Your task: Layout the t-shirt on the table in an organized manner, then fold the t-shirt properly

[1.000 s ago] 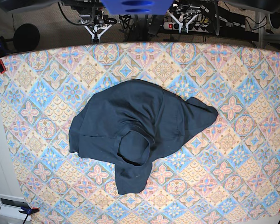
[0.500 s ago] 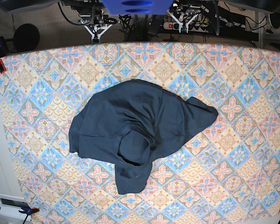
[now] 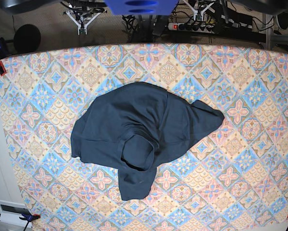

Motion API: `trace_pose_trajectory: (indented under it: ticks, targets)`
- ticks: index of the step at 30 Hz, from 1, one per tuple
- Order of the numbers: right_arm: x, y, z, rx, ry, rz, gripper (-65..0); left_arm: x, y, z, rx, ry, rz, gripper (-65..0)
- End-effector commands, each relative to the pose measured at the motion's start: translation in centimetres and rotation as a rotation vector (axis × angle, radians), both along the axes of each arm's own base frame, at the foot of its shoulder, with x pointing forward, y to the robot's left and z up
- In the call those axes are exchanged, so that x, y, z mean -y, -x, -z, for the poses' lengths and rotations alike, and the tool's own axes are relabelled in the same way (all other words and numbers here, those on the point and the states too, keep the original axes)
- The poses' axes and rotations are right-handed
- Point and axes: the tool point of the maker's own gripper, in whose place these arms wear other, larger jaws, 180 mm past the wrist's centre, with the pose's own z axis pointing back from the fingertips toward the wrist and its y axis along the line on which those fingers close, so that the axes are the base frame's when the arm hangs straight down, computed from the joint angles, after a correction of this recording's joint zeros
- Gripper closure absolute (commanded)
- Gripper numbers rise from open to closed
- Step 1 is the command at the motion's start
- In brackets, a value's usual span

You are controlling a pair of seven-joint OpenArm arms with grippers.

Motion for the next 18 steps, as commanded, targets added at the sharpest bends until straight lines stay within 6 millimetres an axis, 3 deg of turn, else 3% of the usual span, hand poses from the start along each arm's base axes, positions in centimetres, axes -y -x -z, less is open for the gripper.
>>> trace_pose_trajectory:
  ticks: [1,8,14,18]
  targets:
    - [0.7,1.0,-0.5,0.001,0.012,-0.009,0.0,-0.7,1.4,-0.4,-0.011,-0.012,0.005,0.0]
    - [4.4,1.5,-4.0,0.087,0.077,-0.074,0.0,-2.5,2.6,-3.5,0.062,-0.036,0.040,0.0]
    - [5.2,2.1,-7.6,0.150,0.095,-0.137,0.0,-3.2,2.7,-7.0,0.144,-0.044,0.081,0.0]
    - [7.5,1.4,-11.5,0.252,0.127,-0.010,0.0,-3.9,1.9,-10.0,0.210,-0.050,0.129,0.0]
